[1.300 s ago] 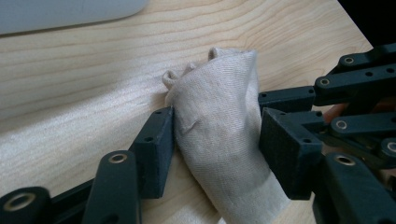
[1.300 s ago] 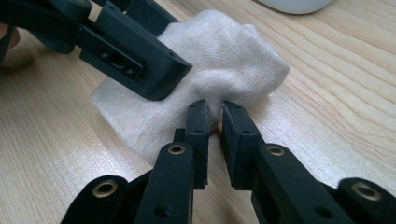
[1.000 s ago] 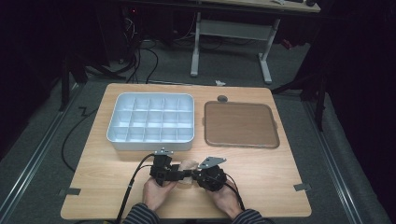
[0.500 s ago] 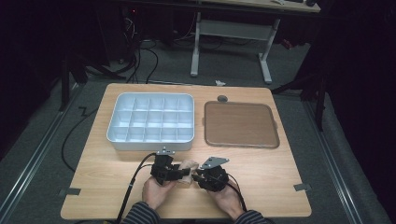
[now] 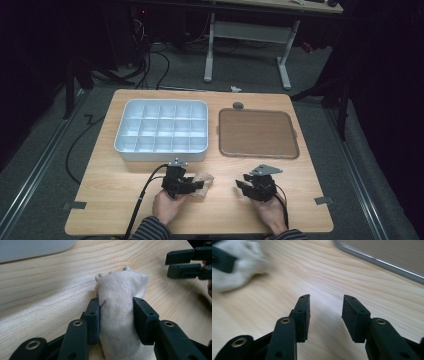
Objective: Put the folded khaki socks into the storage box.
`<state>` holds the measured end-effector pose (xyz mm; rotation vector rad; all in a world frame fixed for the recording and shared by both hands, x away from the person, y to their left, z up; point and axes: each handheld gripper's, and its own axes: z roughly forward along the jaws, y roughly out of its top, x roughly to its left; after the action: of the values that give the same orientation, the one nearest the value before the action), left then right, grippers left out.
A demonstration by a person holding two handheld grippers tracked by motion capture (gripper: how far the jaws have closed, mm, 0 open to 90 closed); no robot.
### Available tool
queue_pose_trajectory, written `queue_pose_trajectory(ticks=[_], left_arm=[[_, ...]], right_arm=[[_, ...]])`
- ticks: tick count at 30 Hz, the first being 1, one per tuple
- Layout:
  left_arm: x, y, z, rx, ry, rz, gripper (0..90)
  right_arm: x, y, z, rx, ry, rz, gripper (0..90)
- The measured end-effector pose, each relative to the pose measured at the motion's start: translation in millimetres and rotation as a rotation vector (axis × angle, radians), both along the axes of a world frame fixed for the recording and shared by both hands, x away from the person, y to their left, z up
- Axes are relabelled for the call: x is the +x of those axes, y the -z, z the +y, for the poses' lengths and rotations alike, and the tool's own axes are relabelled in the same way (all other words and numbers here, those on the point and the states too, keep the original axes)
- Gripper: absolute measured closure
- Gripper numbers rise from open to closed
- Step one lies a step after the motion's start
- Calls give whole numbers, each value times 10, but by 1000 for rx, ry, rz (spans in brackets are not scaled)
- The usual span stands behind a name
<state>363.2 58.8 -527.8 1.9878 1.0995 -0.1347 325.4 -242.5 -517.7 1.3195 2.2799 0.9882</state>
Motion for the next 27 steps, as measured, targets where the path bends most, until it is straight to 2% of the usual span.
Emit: queue_pose_trajectory(ticks=[3,5,10,12,14,16,20,27], left_arm=[[1,-5,4,0,-1,5,628],[-3,-6,4,-2,3,-1,643],[-13,-18,8,-4,11,-5,676],[-12,-20,11,-8,16,-5,689],[-6,-22,17,-11,16,1,697],[2,-20,22,-23,19,8,703],[16,-19,39,-36,22,17,707],[11,-53,75,-44,20,9,711]], right_arm=[[-3,33,-190,-10,65,-14,561],[4,54,-286,-10,101,-7,554],[-5,73,-404,-38,146,-22,538],[-24,92,-416,-55,149,-38,531],[-36,100,-430,-51,152,-46,526],[-50,124,-444,-25,151,-61,496],[-53,129,-441,-30,139,-65,476],[-58,131,-409,-50,130,-67,436]])
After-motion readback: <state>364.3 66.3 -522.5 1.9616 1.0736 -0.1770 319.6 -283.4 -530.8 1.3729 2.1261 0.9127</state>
